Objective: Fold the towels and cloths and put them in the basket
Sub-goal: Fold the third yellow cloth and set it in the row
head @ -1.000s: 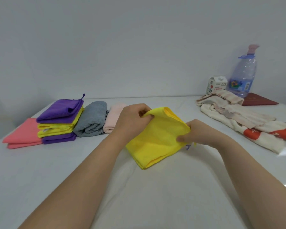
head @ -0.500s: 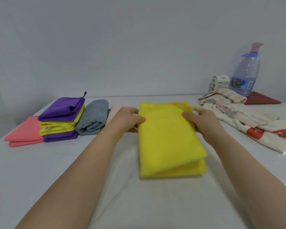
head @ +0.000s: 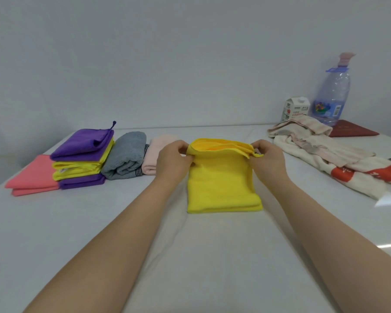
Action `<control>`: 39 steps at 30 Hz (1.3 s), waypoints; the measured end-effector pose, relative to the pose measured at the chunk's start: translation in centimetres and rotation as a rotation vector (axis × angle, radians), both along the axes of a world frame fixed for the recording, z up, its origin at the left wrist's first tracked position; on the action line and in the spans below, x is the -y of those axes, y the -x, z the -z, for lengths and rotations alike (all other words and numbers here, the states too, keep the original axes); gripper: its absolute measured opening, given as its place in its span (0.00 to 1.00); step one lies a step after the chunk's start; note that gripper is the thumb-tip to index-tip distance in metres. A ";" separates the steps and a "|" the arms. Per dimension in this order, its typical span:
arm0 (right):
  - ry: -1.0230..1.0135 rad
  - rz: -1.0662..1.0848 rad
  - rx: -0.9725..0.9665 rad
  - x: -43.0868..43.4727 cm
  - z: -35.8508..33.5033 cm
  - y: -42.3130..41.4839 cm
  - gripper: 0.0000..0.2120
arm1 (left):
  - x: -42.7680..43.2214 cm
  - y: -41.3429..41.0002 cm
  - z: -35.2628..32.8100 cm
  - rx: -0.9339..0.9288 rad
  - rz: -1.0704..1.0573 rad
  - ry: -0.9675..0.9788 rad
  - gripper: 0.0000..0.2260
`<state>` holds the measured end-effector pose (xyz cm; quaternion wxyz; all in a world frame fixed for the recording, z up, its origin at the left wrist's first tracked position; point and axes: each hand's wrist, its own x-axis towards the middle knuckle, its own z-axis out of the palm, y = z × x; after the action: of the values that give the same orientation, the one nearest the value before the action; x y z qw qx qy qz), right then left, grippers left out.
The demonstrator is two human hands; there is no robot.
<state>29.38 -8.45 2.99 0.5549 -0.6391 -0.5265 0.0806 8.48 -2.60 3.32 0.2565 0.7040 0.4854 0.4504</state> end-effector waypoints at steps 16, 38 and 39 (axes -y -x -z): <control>0.296 -0.151 0.758 3.8 0.8 -0.3 0.13 | 3.1 3.5 3.5 -0.623 0.158 -0.535 0.13; 0.483 -0.261 1.141 4.3 -0.1 -0.2 0.05 | 4.2 2.0 3.7 -0.639 0.364 -0.530 0.18; 0.476 -0.257 1.149 4.3 -0.1 -0.1 0.04 | 4.3 1.7 3.4 -0.640 0.317 -0.490 0.20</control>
<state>29.50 -12.77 3.09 0.0122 -0.6179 -0.7805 -0.0942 6.82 -6.92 -0.07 -0.0158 0.9141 0.3052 0.2666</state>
